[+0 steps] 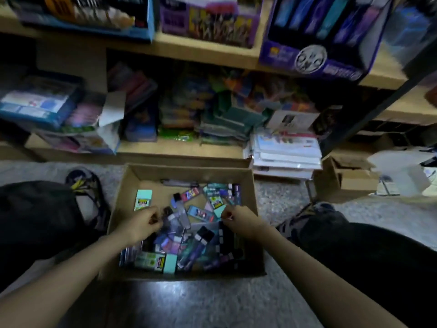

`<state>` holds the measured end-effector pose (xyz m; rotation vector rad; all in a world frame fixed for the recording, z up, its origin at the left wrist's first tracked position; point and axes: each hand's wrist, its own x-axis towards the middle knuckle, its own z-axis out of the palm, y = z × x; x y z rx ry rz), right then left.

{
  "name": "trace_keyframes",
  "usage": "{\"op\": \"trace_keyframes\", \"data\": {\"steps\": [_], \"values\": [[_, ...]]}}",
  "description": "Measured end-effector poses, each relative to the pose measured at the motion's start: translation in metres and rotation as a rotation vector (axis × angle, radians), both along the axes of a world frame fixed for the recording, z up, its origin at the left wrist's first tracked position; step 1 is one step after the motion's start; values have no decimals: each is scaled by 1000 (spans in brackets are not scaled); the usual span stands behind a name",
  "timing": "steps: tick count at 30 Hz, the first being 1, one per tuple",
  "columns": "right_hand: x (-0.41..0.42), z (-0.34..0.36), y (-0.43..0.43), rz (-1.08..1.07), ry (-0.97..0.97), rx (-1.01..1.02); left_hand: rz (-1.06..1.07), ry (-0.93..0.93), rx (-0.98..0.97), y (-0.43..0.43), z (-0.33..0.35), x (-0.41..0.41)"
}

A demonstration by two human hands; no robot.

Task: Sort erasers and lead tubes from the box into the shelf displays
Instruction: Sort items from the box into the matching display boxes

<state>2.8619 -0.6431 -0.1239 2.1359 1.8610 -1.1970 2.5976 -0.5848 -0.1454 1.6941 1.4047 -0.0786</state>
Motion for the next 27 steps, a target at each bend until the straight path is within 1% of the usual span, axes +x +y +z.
{"op": "trace_keyframes", "data": {"steps": [2,4,6,7,9,11,13,14,18,22,25,27], "values": [[-8,-34,-12,-7,21,-83,129,-8,-52,-9,-23,-7],[-20,-61,-22,-96,35,-146,269,10,-83,-18,-40,-12],[-34,-77,-29,-304,26,-174,403,25,-130,-28,-51,-13],[-42,-82,-30,-433,55,-169,413,22,-155,-32,-56,-13],[-58,-89,-32,-647,205,-143,381,11,-224,-41,-65,-8],[-75,-90,-30,-825,383,-92,428,-16,-272,-46,-70,-1],[-88,-90,-26,-975,521,-71,513,-22,-235,-48,-74,7],[-92,-91,-23,-1010,534,-74,555,-22,-227,-48,-76,11],[-101,-102,-19,-936,408,-120,616,6,-271,-51,-87,23],[-105,-113,-23,-796,361,-166,711,70,-180,-55,-92,30],[-108,-118,-26,-759,342,-190,801,44,-168,-51,-95,33],[-109,-119,-27,-749,343,-204,822,-9,-145,-49,-94,32]]}}
